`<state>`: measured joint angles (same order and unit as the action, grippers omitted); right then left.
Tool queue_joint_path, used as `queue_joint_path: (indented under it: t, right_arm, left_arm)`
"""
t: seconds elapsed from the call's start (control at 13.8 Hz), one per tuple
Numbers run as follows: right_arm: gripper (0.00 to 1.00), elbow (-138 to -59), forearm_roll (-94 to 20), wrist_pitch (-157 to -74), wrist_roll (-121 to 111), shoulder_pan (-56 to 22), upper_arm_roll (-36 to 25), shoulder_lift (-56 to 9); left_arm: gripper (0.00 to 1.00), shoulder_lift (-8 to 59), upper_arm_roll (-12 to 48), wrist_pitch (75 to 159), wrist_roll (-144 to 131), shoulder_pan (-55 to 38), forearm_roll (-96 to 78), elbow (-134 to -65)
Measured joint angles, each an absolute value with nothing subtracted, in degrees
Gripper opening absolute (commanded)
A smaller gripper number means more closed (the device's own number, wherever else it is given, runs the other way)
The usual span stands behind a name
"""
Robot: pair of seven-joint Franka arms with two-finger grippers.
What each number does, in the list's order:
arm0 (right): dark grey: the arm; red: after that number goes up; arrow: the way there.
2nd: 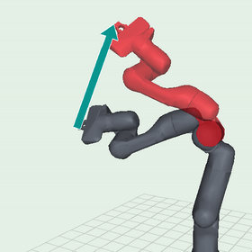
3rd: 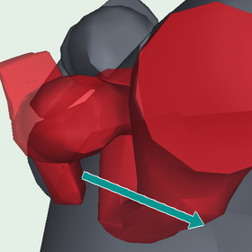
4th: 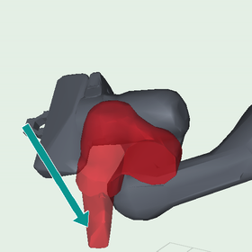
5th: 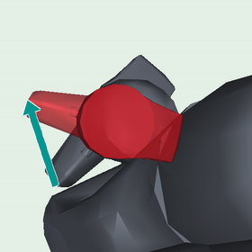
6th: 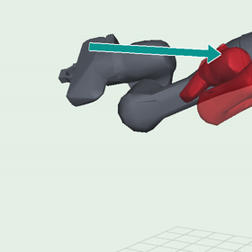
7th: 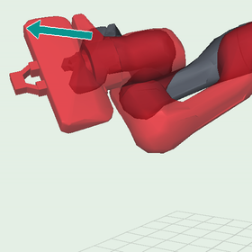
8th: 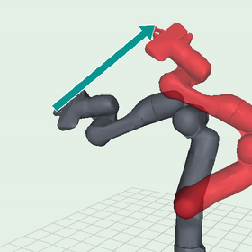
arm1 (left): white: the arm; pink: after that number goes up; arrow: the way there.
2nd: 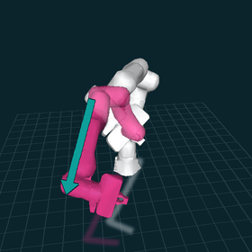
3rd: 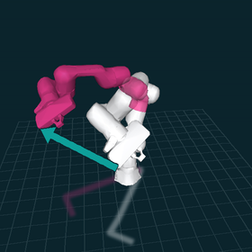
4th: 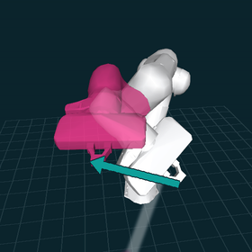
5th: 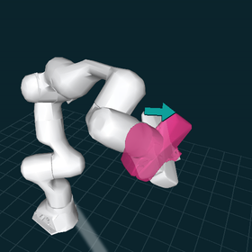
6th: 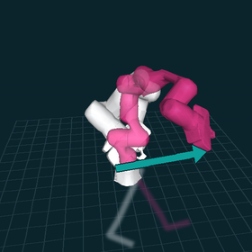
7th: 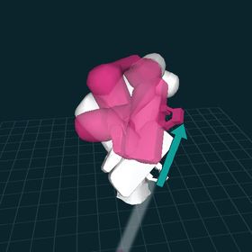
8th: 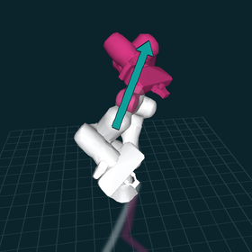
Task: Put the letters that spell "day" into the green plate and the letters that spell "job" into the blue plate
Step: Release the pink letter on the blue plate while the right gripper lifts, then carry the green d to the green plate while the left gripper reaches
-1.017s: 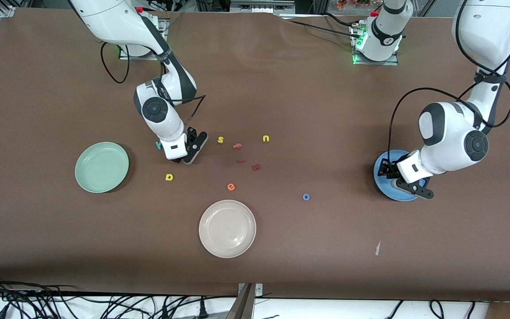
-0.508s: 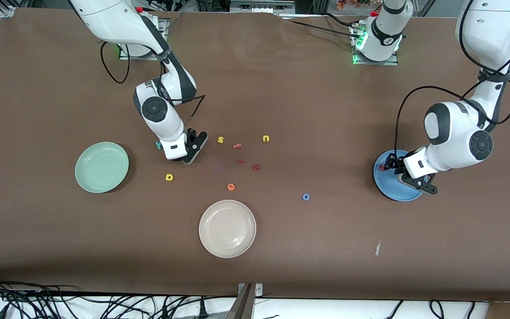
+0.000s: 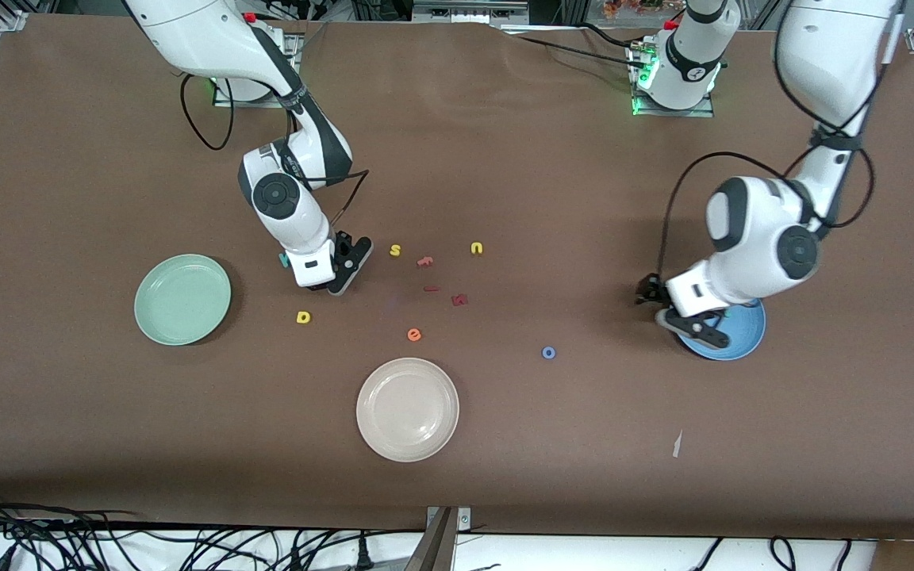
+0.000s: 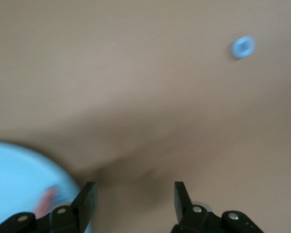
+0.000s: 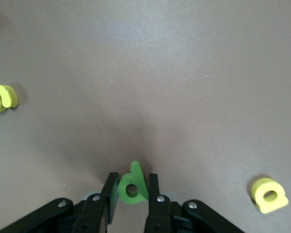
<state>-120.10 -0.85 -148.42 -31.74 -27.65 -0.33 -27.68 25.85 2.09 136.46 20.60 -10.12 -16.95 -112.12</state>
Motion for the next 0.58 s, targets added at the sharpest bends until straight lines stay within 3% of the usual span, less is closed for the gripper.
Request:
queue_joint_path:
  t: [0.29, 0.58]
  right_arm:
    - [0.00, -115.7, -0.9, -135.1, -21.5, -27.6, -1.9, -23.5]
    - [0.00, -115.3, -0.9, -129.4, -12.7, -27.4, -8.2, -20.4]
  left_arm:
    - [0.74, 29.6, 2.2, 145.6, 15.7, -17.7, -17.7, -109.0]
    - [0.74, 33.5, 2.2, 146.3, 10.0, -20.5, -17.8, -103.5]
